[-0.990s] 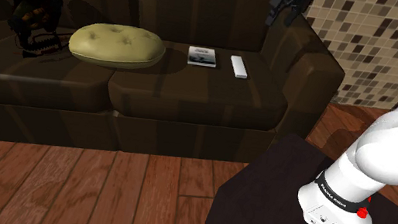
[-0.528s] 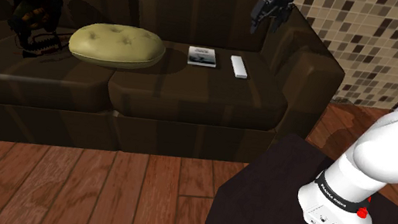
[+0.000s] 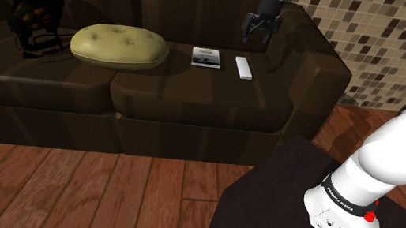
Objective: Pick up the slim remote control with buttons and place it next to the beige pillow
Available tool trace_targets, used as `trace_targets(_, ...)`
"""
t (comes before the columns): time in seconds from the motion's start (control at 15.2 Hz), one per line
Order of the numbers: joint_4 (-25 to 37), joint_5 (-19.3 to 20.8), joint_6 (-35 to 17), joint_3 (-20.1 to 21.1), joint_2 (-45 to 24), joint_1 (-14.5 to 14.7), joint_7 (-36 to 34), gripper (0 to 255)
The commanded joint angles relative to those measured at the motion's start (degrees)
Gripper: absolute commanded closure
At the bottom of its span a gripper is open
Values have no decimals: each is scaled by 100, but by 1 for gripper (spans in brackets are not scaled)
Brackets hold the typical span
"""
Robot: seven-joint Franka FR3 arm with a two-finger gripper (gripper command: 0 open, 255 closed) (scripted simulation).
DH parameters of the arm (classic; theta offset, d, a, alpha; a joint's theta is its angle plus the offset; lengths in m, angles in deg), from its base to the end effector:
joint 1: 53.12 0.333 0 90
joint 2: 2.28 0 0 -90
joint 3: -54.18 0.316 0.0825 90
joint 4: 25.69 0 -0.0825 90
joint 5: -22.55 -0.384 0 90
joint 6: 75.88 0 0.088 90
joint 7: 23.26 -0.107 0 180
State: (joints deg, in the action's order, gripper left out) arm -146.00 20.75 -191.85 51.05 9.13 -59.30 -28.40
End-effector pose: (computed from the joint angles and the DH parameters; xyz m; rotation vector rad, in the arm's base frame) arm 0.5023 -0.0820 0.5173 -3.0733 0.4077 -0.1931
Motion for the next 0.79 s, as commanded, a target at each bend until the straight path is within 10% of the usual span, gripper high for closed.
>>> trace_targets(0.0,230,28,-100,-40,-405,-51,-75,0)
trace_targets(0.73,1814,42,-330,-341,-2642,-370,-341,0)
